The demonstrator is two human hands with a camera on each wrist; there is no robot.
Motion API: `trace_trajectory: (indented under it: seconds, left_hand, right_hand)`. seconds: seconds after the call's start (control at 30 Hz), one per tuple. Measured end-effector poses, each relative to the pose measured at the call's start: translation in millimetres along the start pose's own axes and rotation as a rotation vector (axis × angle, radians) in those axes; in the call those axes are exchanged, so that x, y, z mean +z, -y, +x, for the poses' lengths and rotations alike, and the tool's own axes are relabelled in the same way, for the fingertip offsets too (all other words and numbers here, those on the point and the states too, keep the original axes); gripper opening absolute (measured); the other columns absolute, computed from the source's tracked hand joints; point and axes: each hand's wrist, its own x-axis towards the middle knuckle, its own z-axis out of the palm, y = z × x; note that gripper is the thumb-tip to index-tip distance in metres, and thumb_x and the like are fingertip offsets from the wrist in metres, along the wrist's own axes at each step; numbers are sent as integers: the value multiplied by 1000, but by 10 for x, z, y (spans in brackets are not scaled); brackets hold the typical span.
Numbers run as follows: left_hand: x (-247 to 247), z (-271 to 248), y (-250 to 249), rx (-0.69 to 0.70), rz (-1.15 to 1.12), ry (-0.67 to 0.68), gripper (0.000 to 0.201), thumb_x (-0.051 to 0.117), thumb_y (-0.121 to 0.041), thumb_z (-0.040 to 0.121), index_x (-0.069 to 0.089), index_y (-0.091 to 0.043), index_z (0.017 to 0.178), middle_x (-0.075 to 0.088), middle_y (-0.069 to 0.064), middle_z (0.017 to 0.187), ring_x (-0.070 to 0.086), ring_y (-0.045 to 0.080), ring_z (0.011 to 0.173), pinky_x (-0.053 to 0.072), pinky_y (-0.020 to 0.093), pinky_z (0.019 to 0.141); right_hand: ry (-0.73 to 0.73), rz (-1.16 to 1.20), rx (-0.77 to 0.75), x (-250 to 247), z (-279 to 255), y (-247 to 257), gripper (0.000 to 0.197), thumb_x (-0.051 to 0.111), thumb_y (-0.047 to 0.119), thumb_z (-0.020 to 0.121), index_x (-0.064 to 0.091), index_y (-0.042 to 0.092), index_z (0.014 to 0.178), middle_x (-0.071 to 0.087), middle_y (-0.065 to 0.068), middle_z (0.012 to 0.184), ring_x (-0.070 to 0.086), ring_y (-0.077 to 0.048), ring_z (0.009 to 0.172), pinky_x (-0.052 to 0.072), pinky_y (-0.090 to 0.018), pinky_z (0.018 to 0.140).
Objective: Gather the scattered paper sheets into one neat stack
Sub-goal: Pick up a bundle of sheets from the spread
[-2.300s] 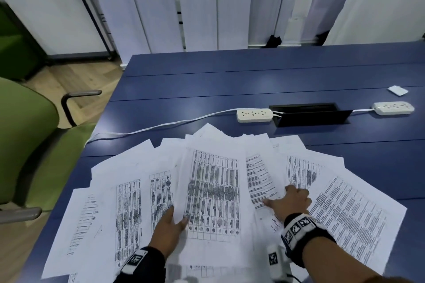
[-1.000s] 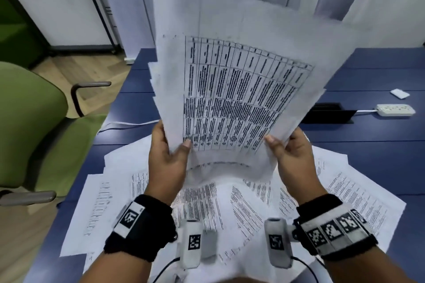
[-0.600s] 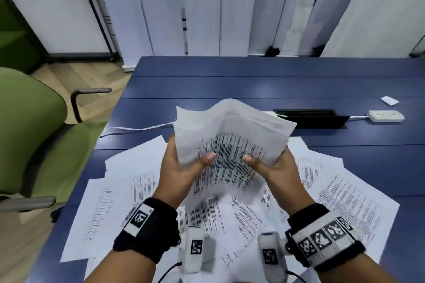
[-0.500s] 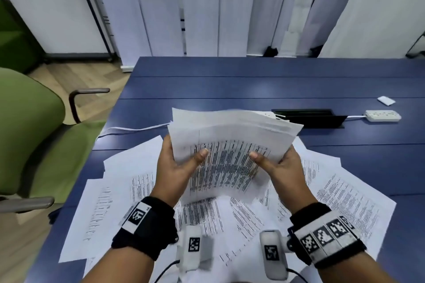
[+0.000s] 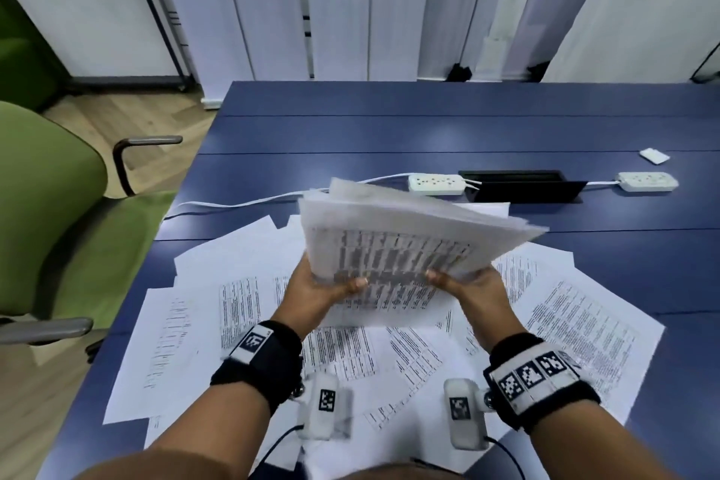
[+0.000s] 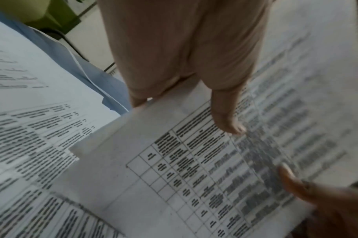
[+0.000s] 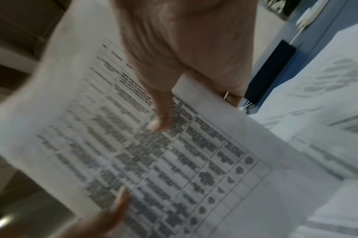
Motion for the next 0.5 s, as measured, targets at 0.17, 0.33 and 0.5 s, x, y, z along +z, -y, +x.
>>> trace_trajectory:
  seconds: [0.17,0.33,0.5]
  left_hand:
    - [-20,30,79,-90,86,-146,12,63,-7,90,66,-1,99,74,4,82,71,10,70,60,33,72]
    - [-744,-9,248,-154,140,-594,17,63,-7,90,63,4,103,68,16,91,62,21,81,49,27,71]
    - [-1416,-287,861,-513,398,-661,44,70,-11,85,53,16,116,62,32,116,60,41,108,47,44,93]
  right_hand:
    - [-19,-27,18,189,76,-55,41,72,-12,73,59,11,105,70,-6,101,68,-20,90,57,-33,82]
    - [-59,-42,17,179,232,-108,37,67,-16,76,56,8,102,62,-10,83,59,-18,76,51,-24,67]
    - [19,-513,440,221,208,-911,33,71,14,81,56,6,110,63,-12,103,63,-28,91,54,-47,88]
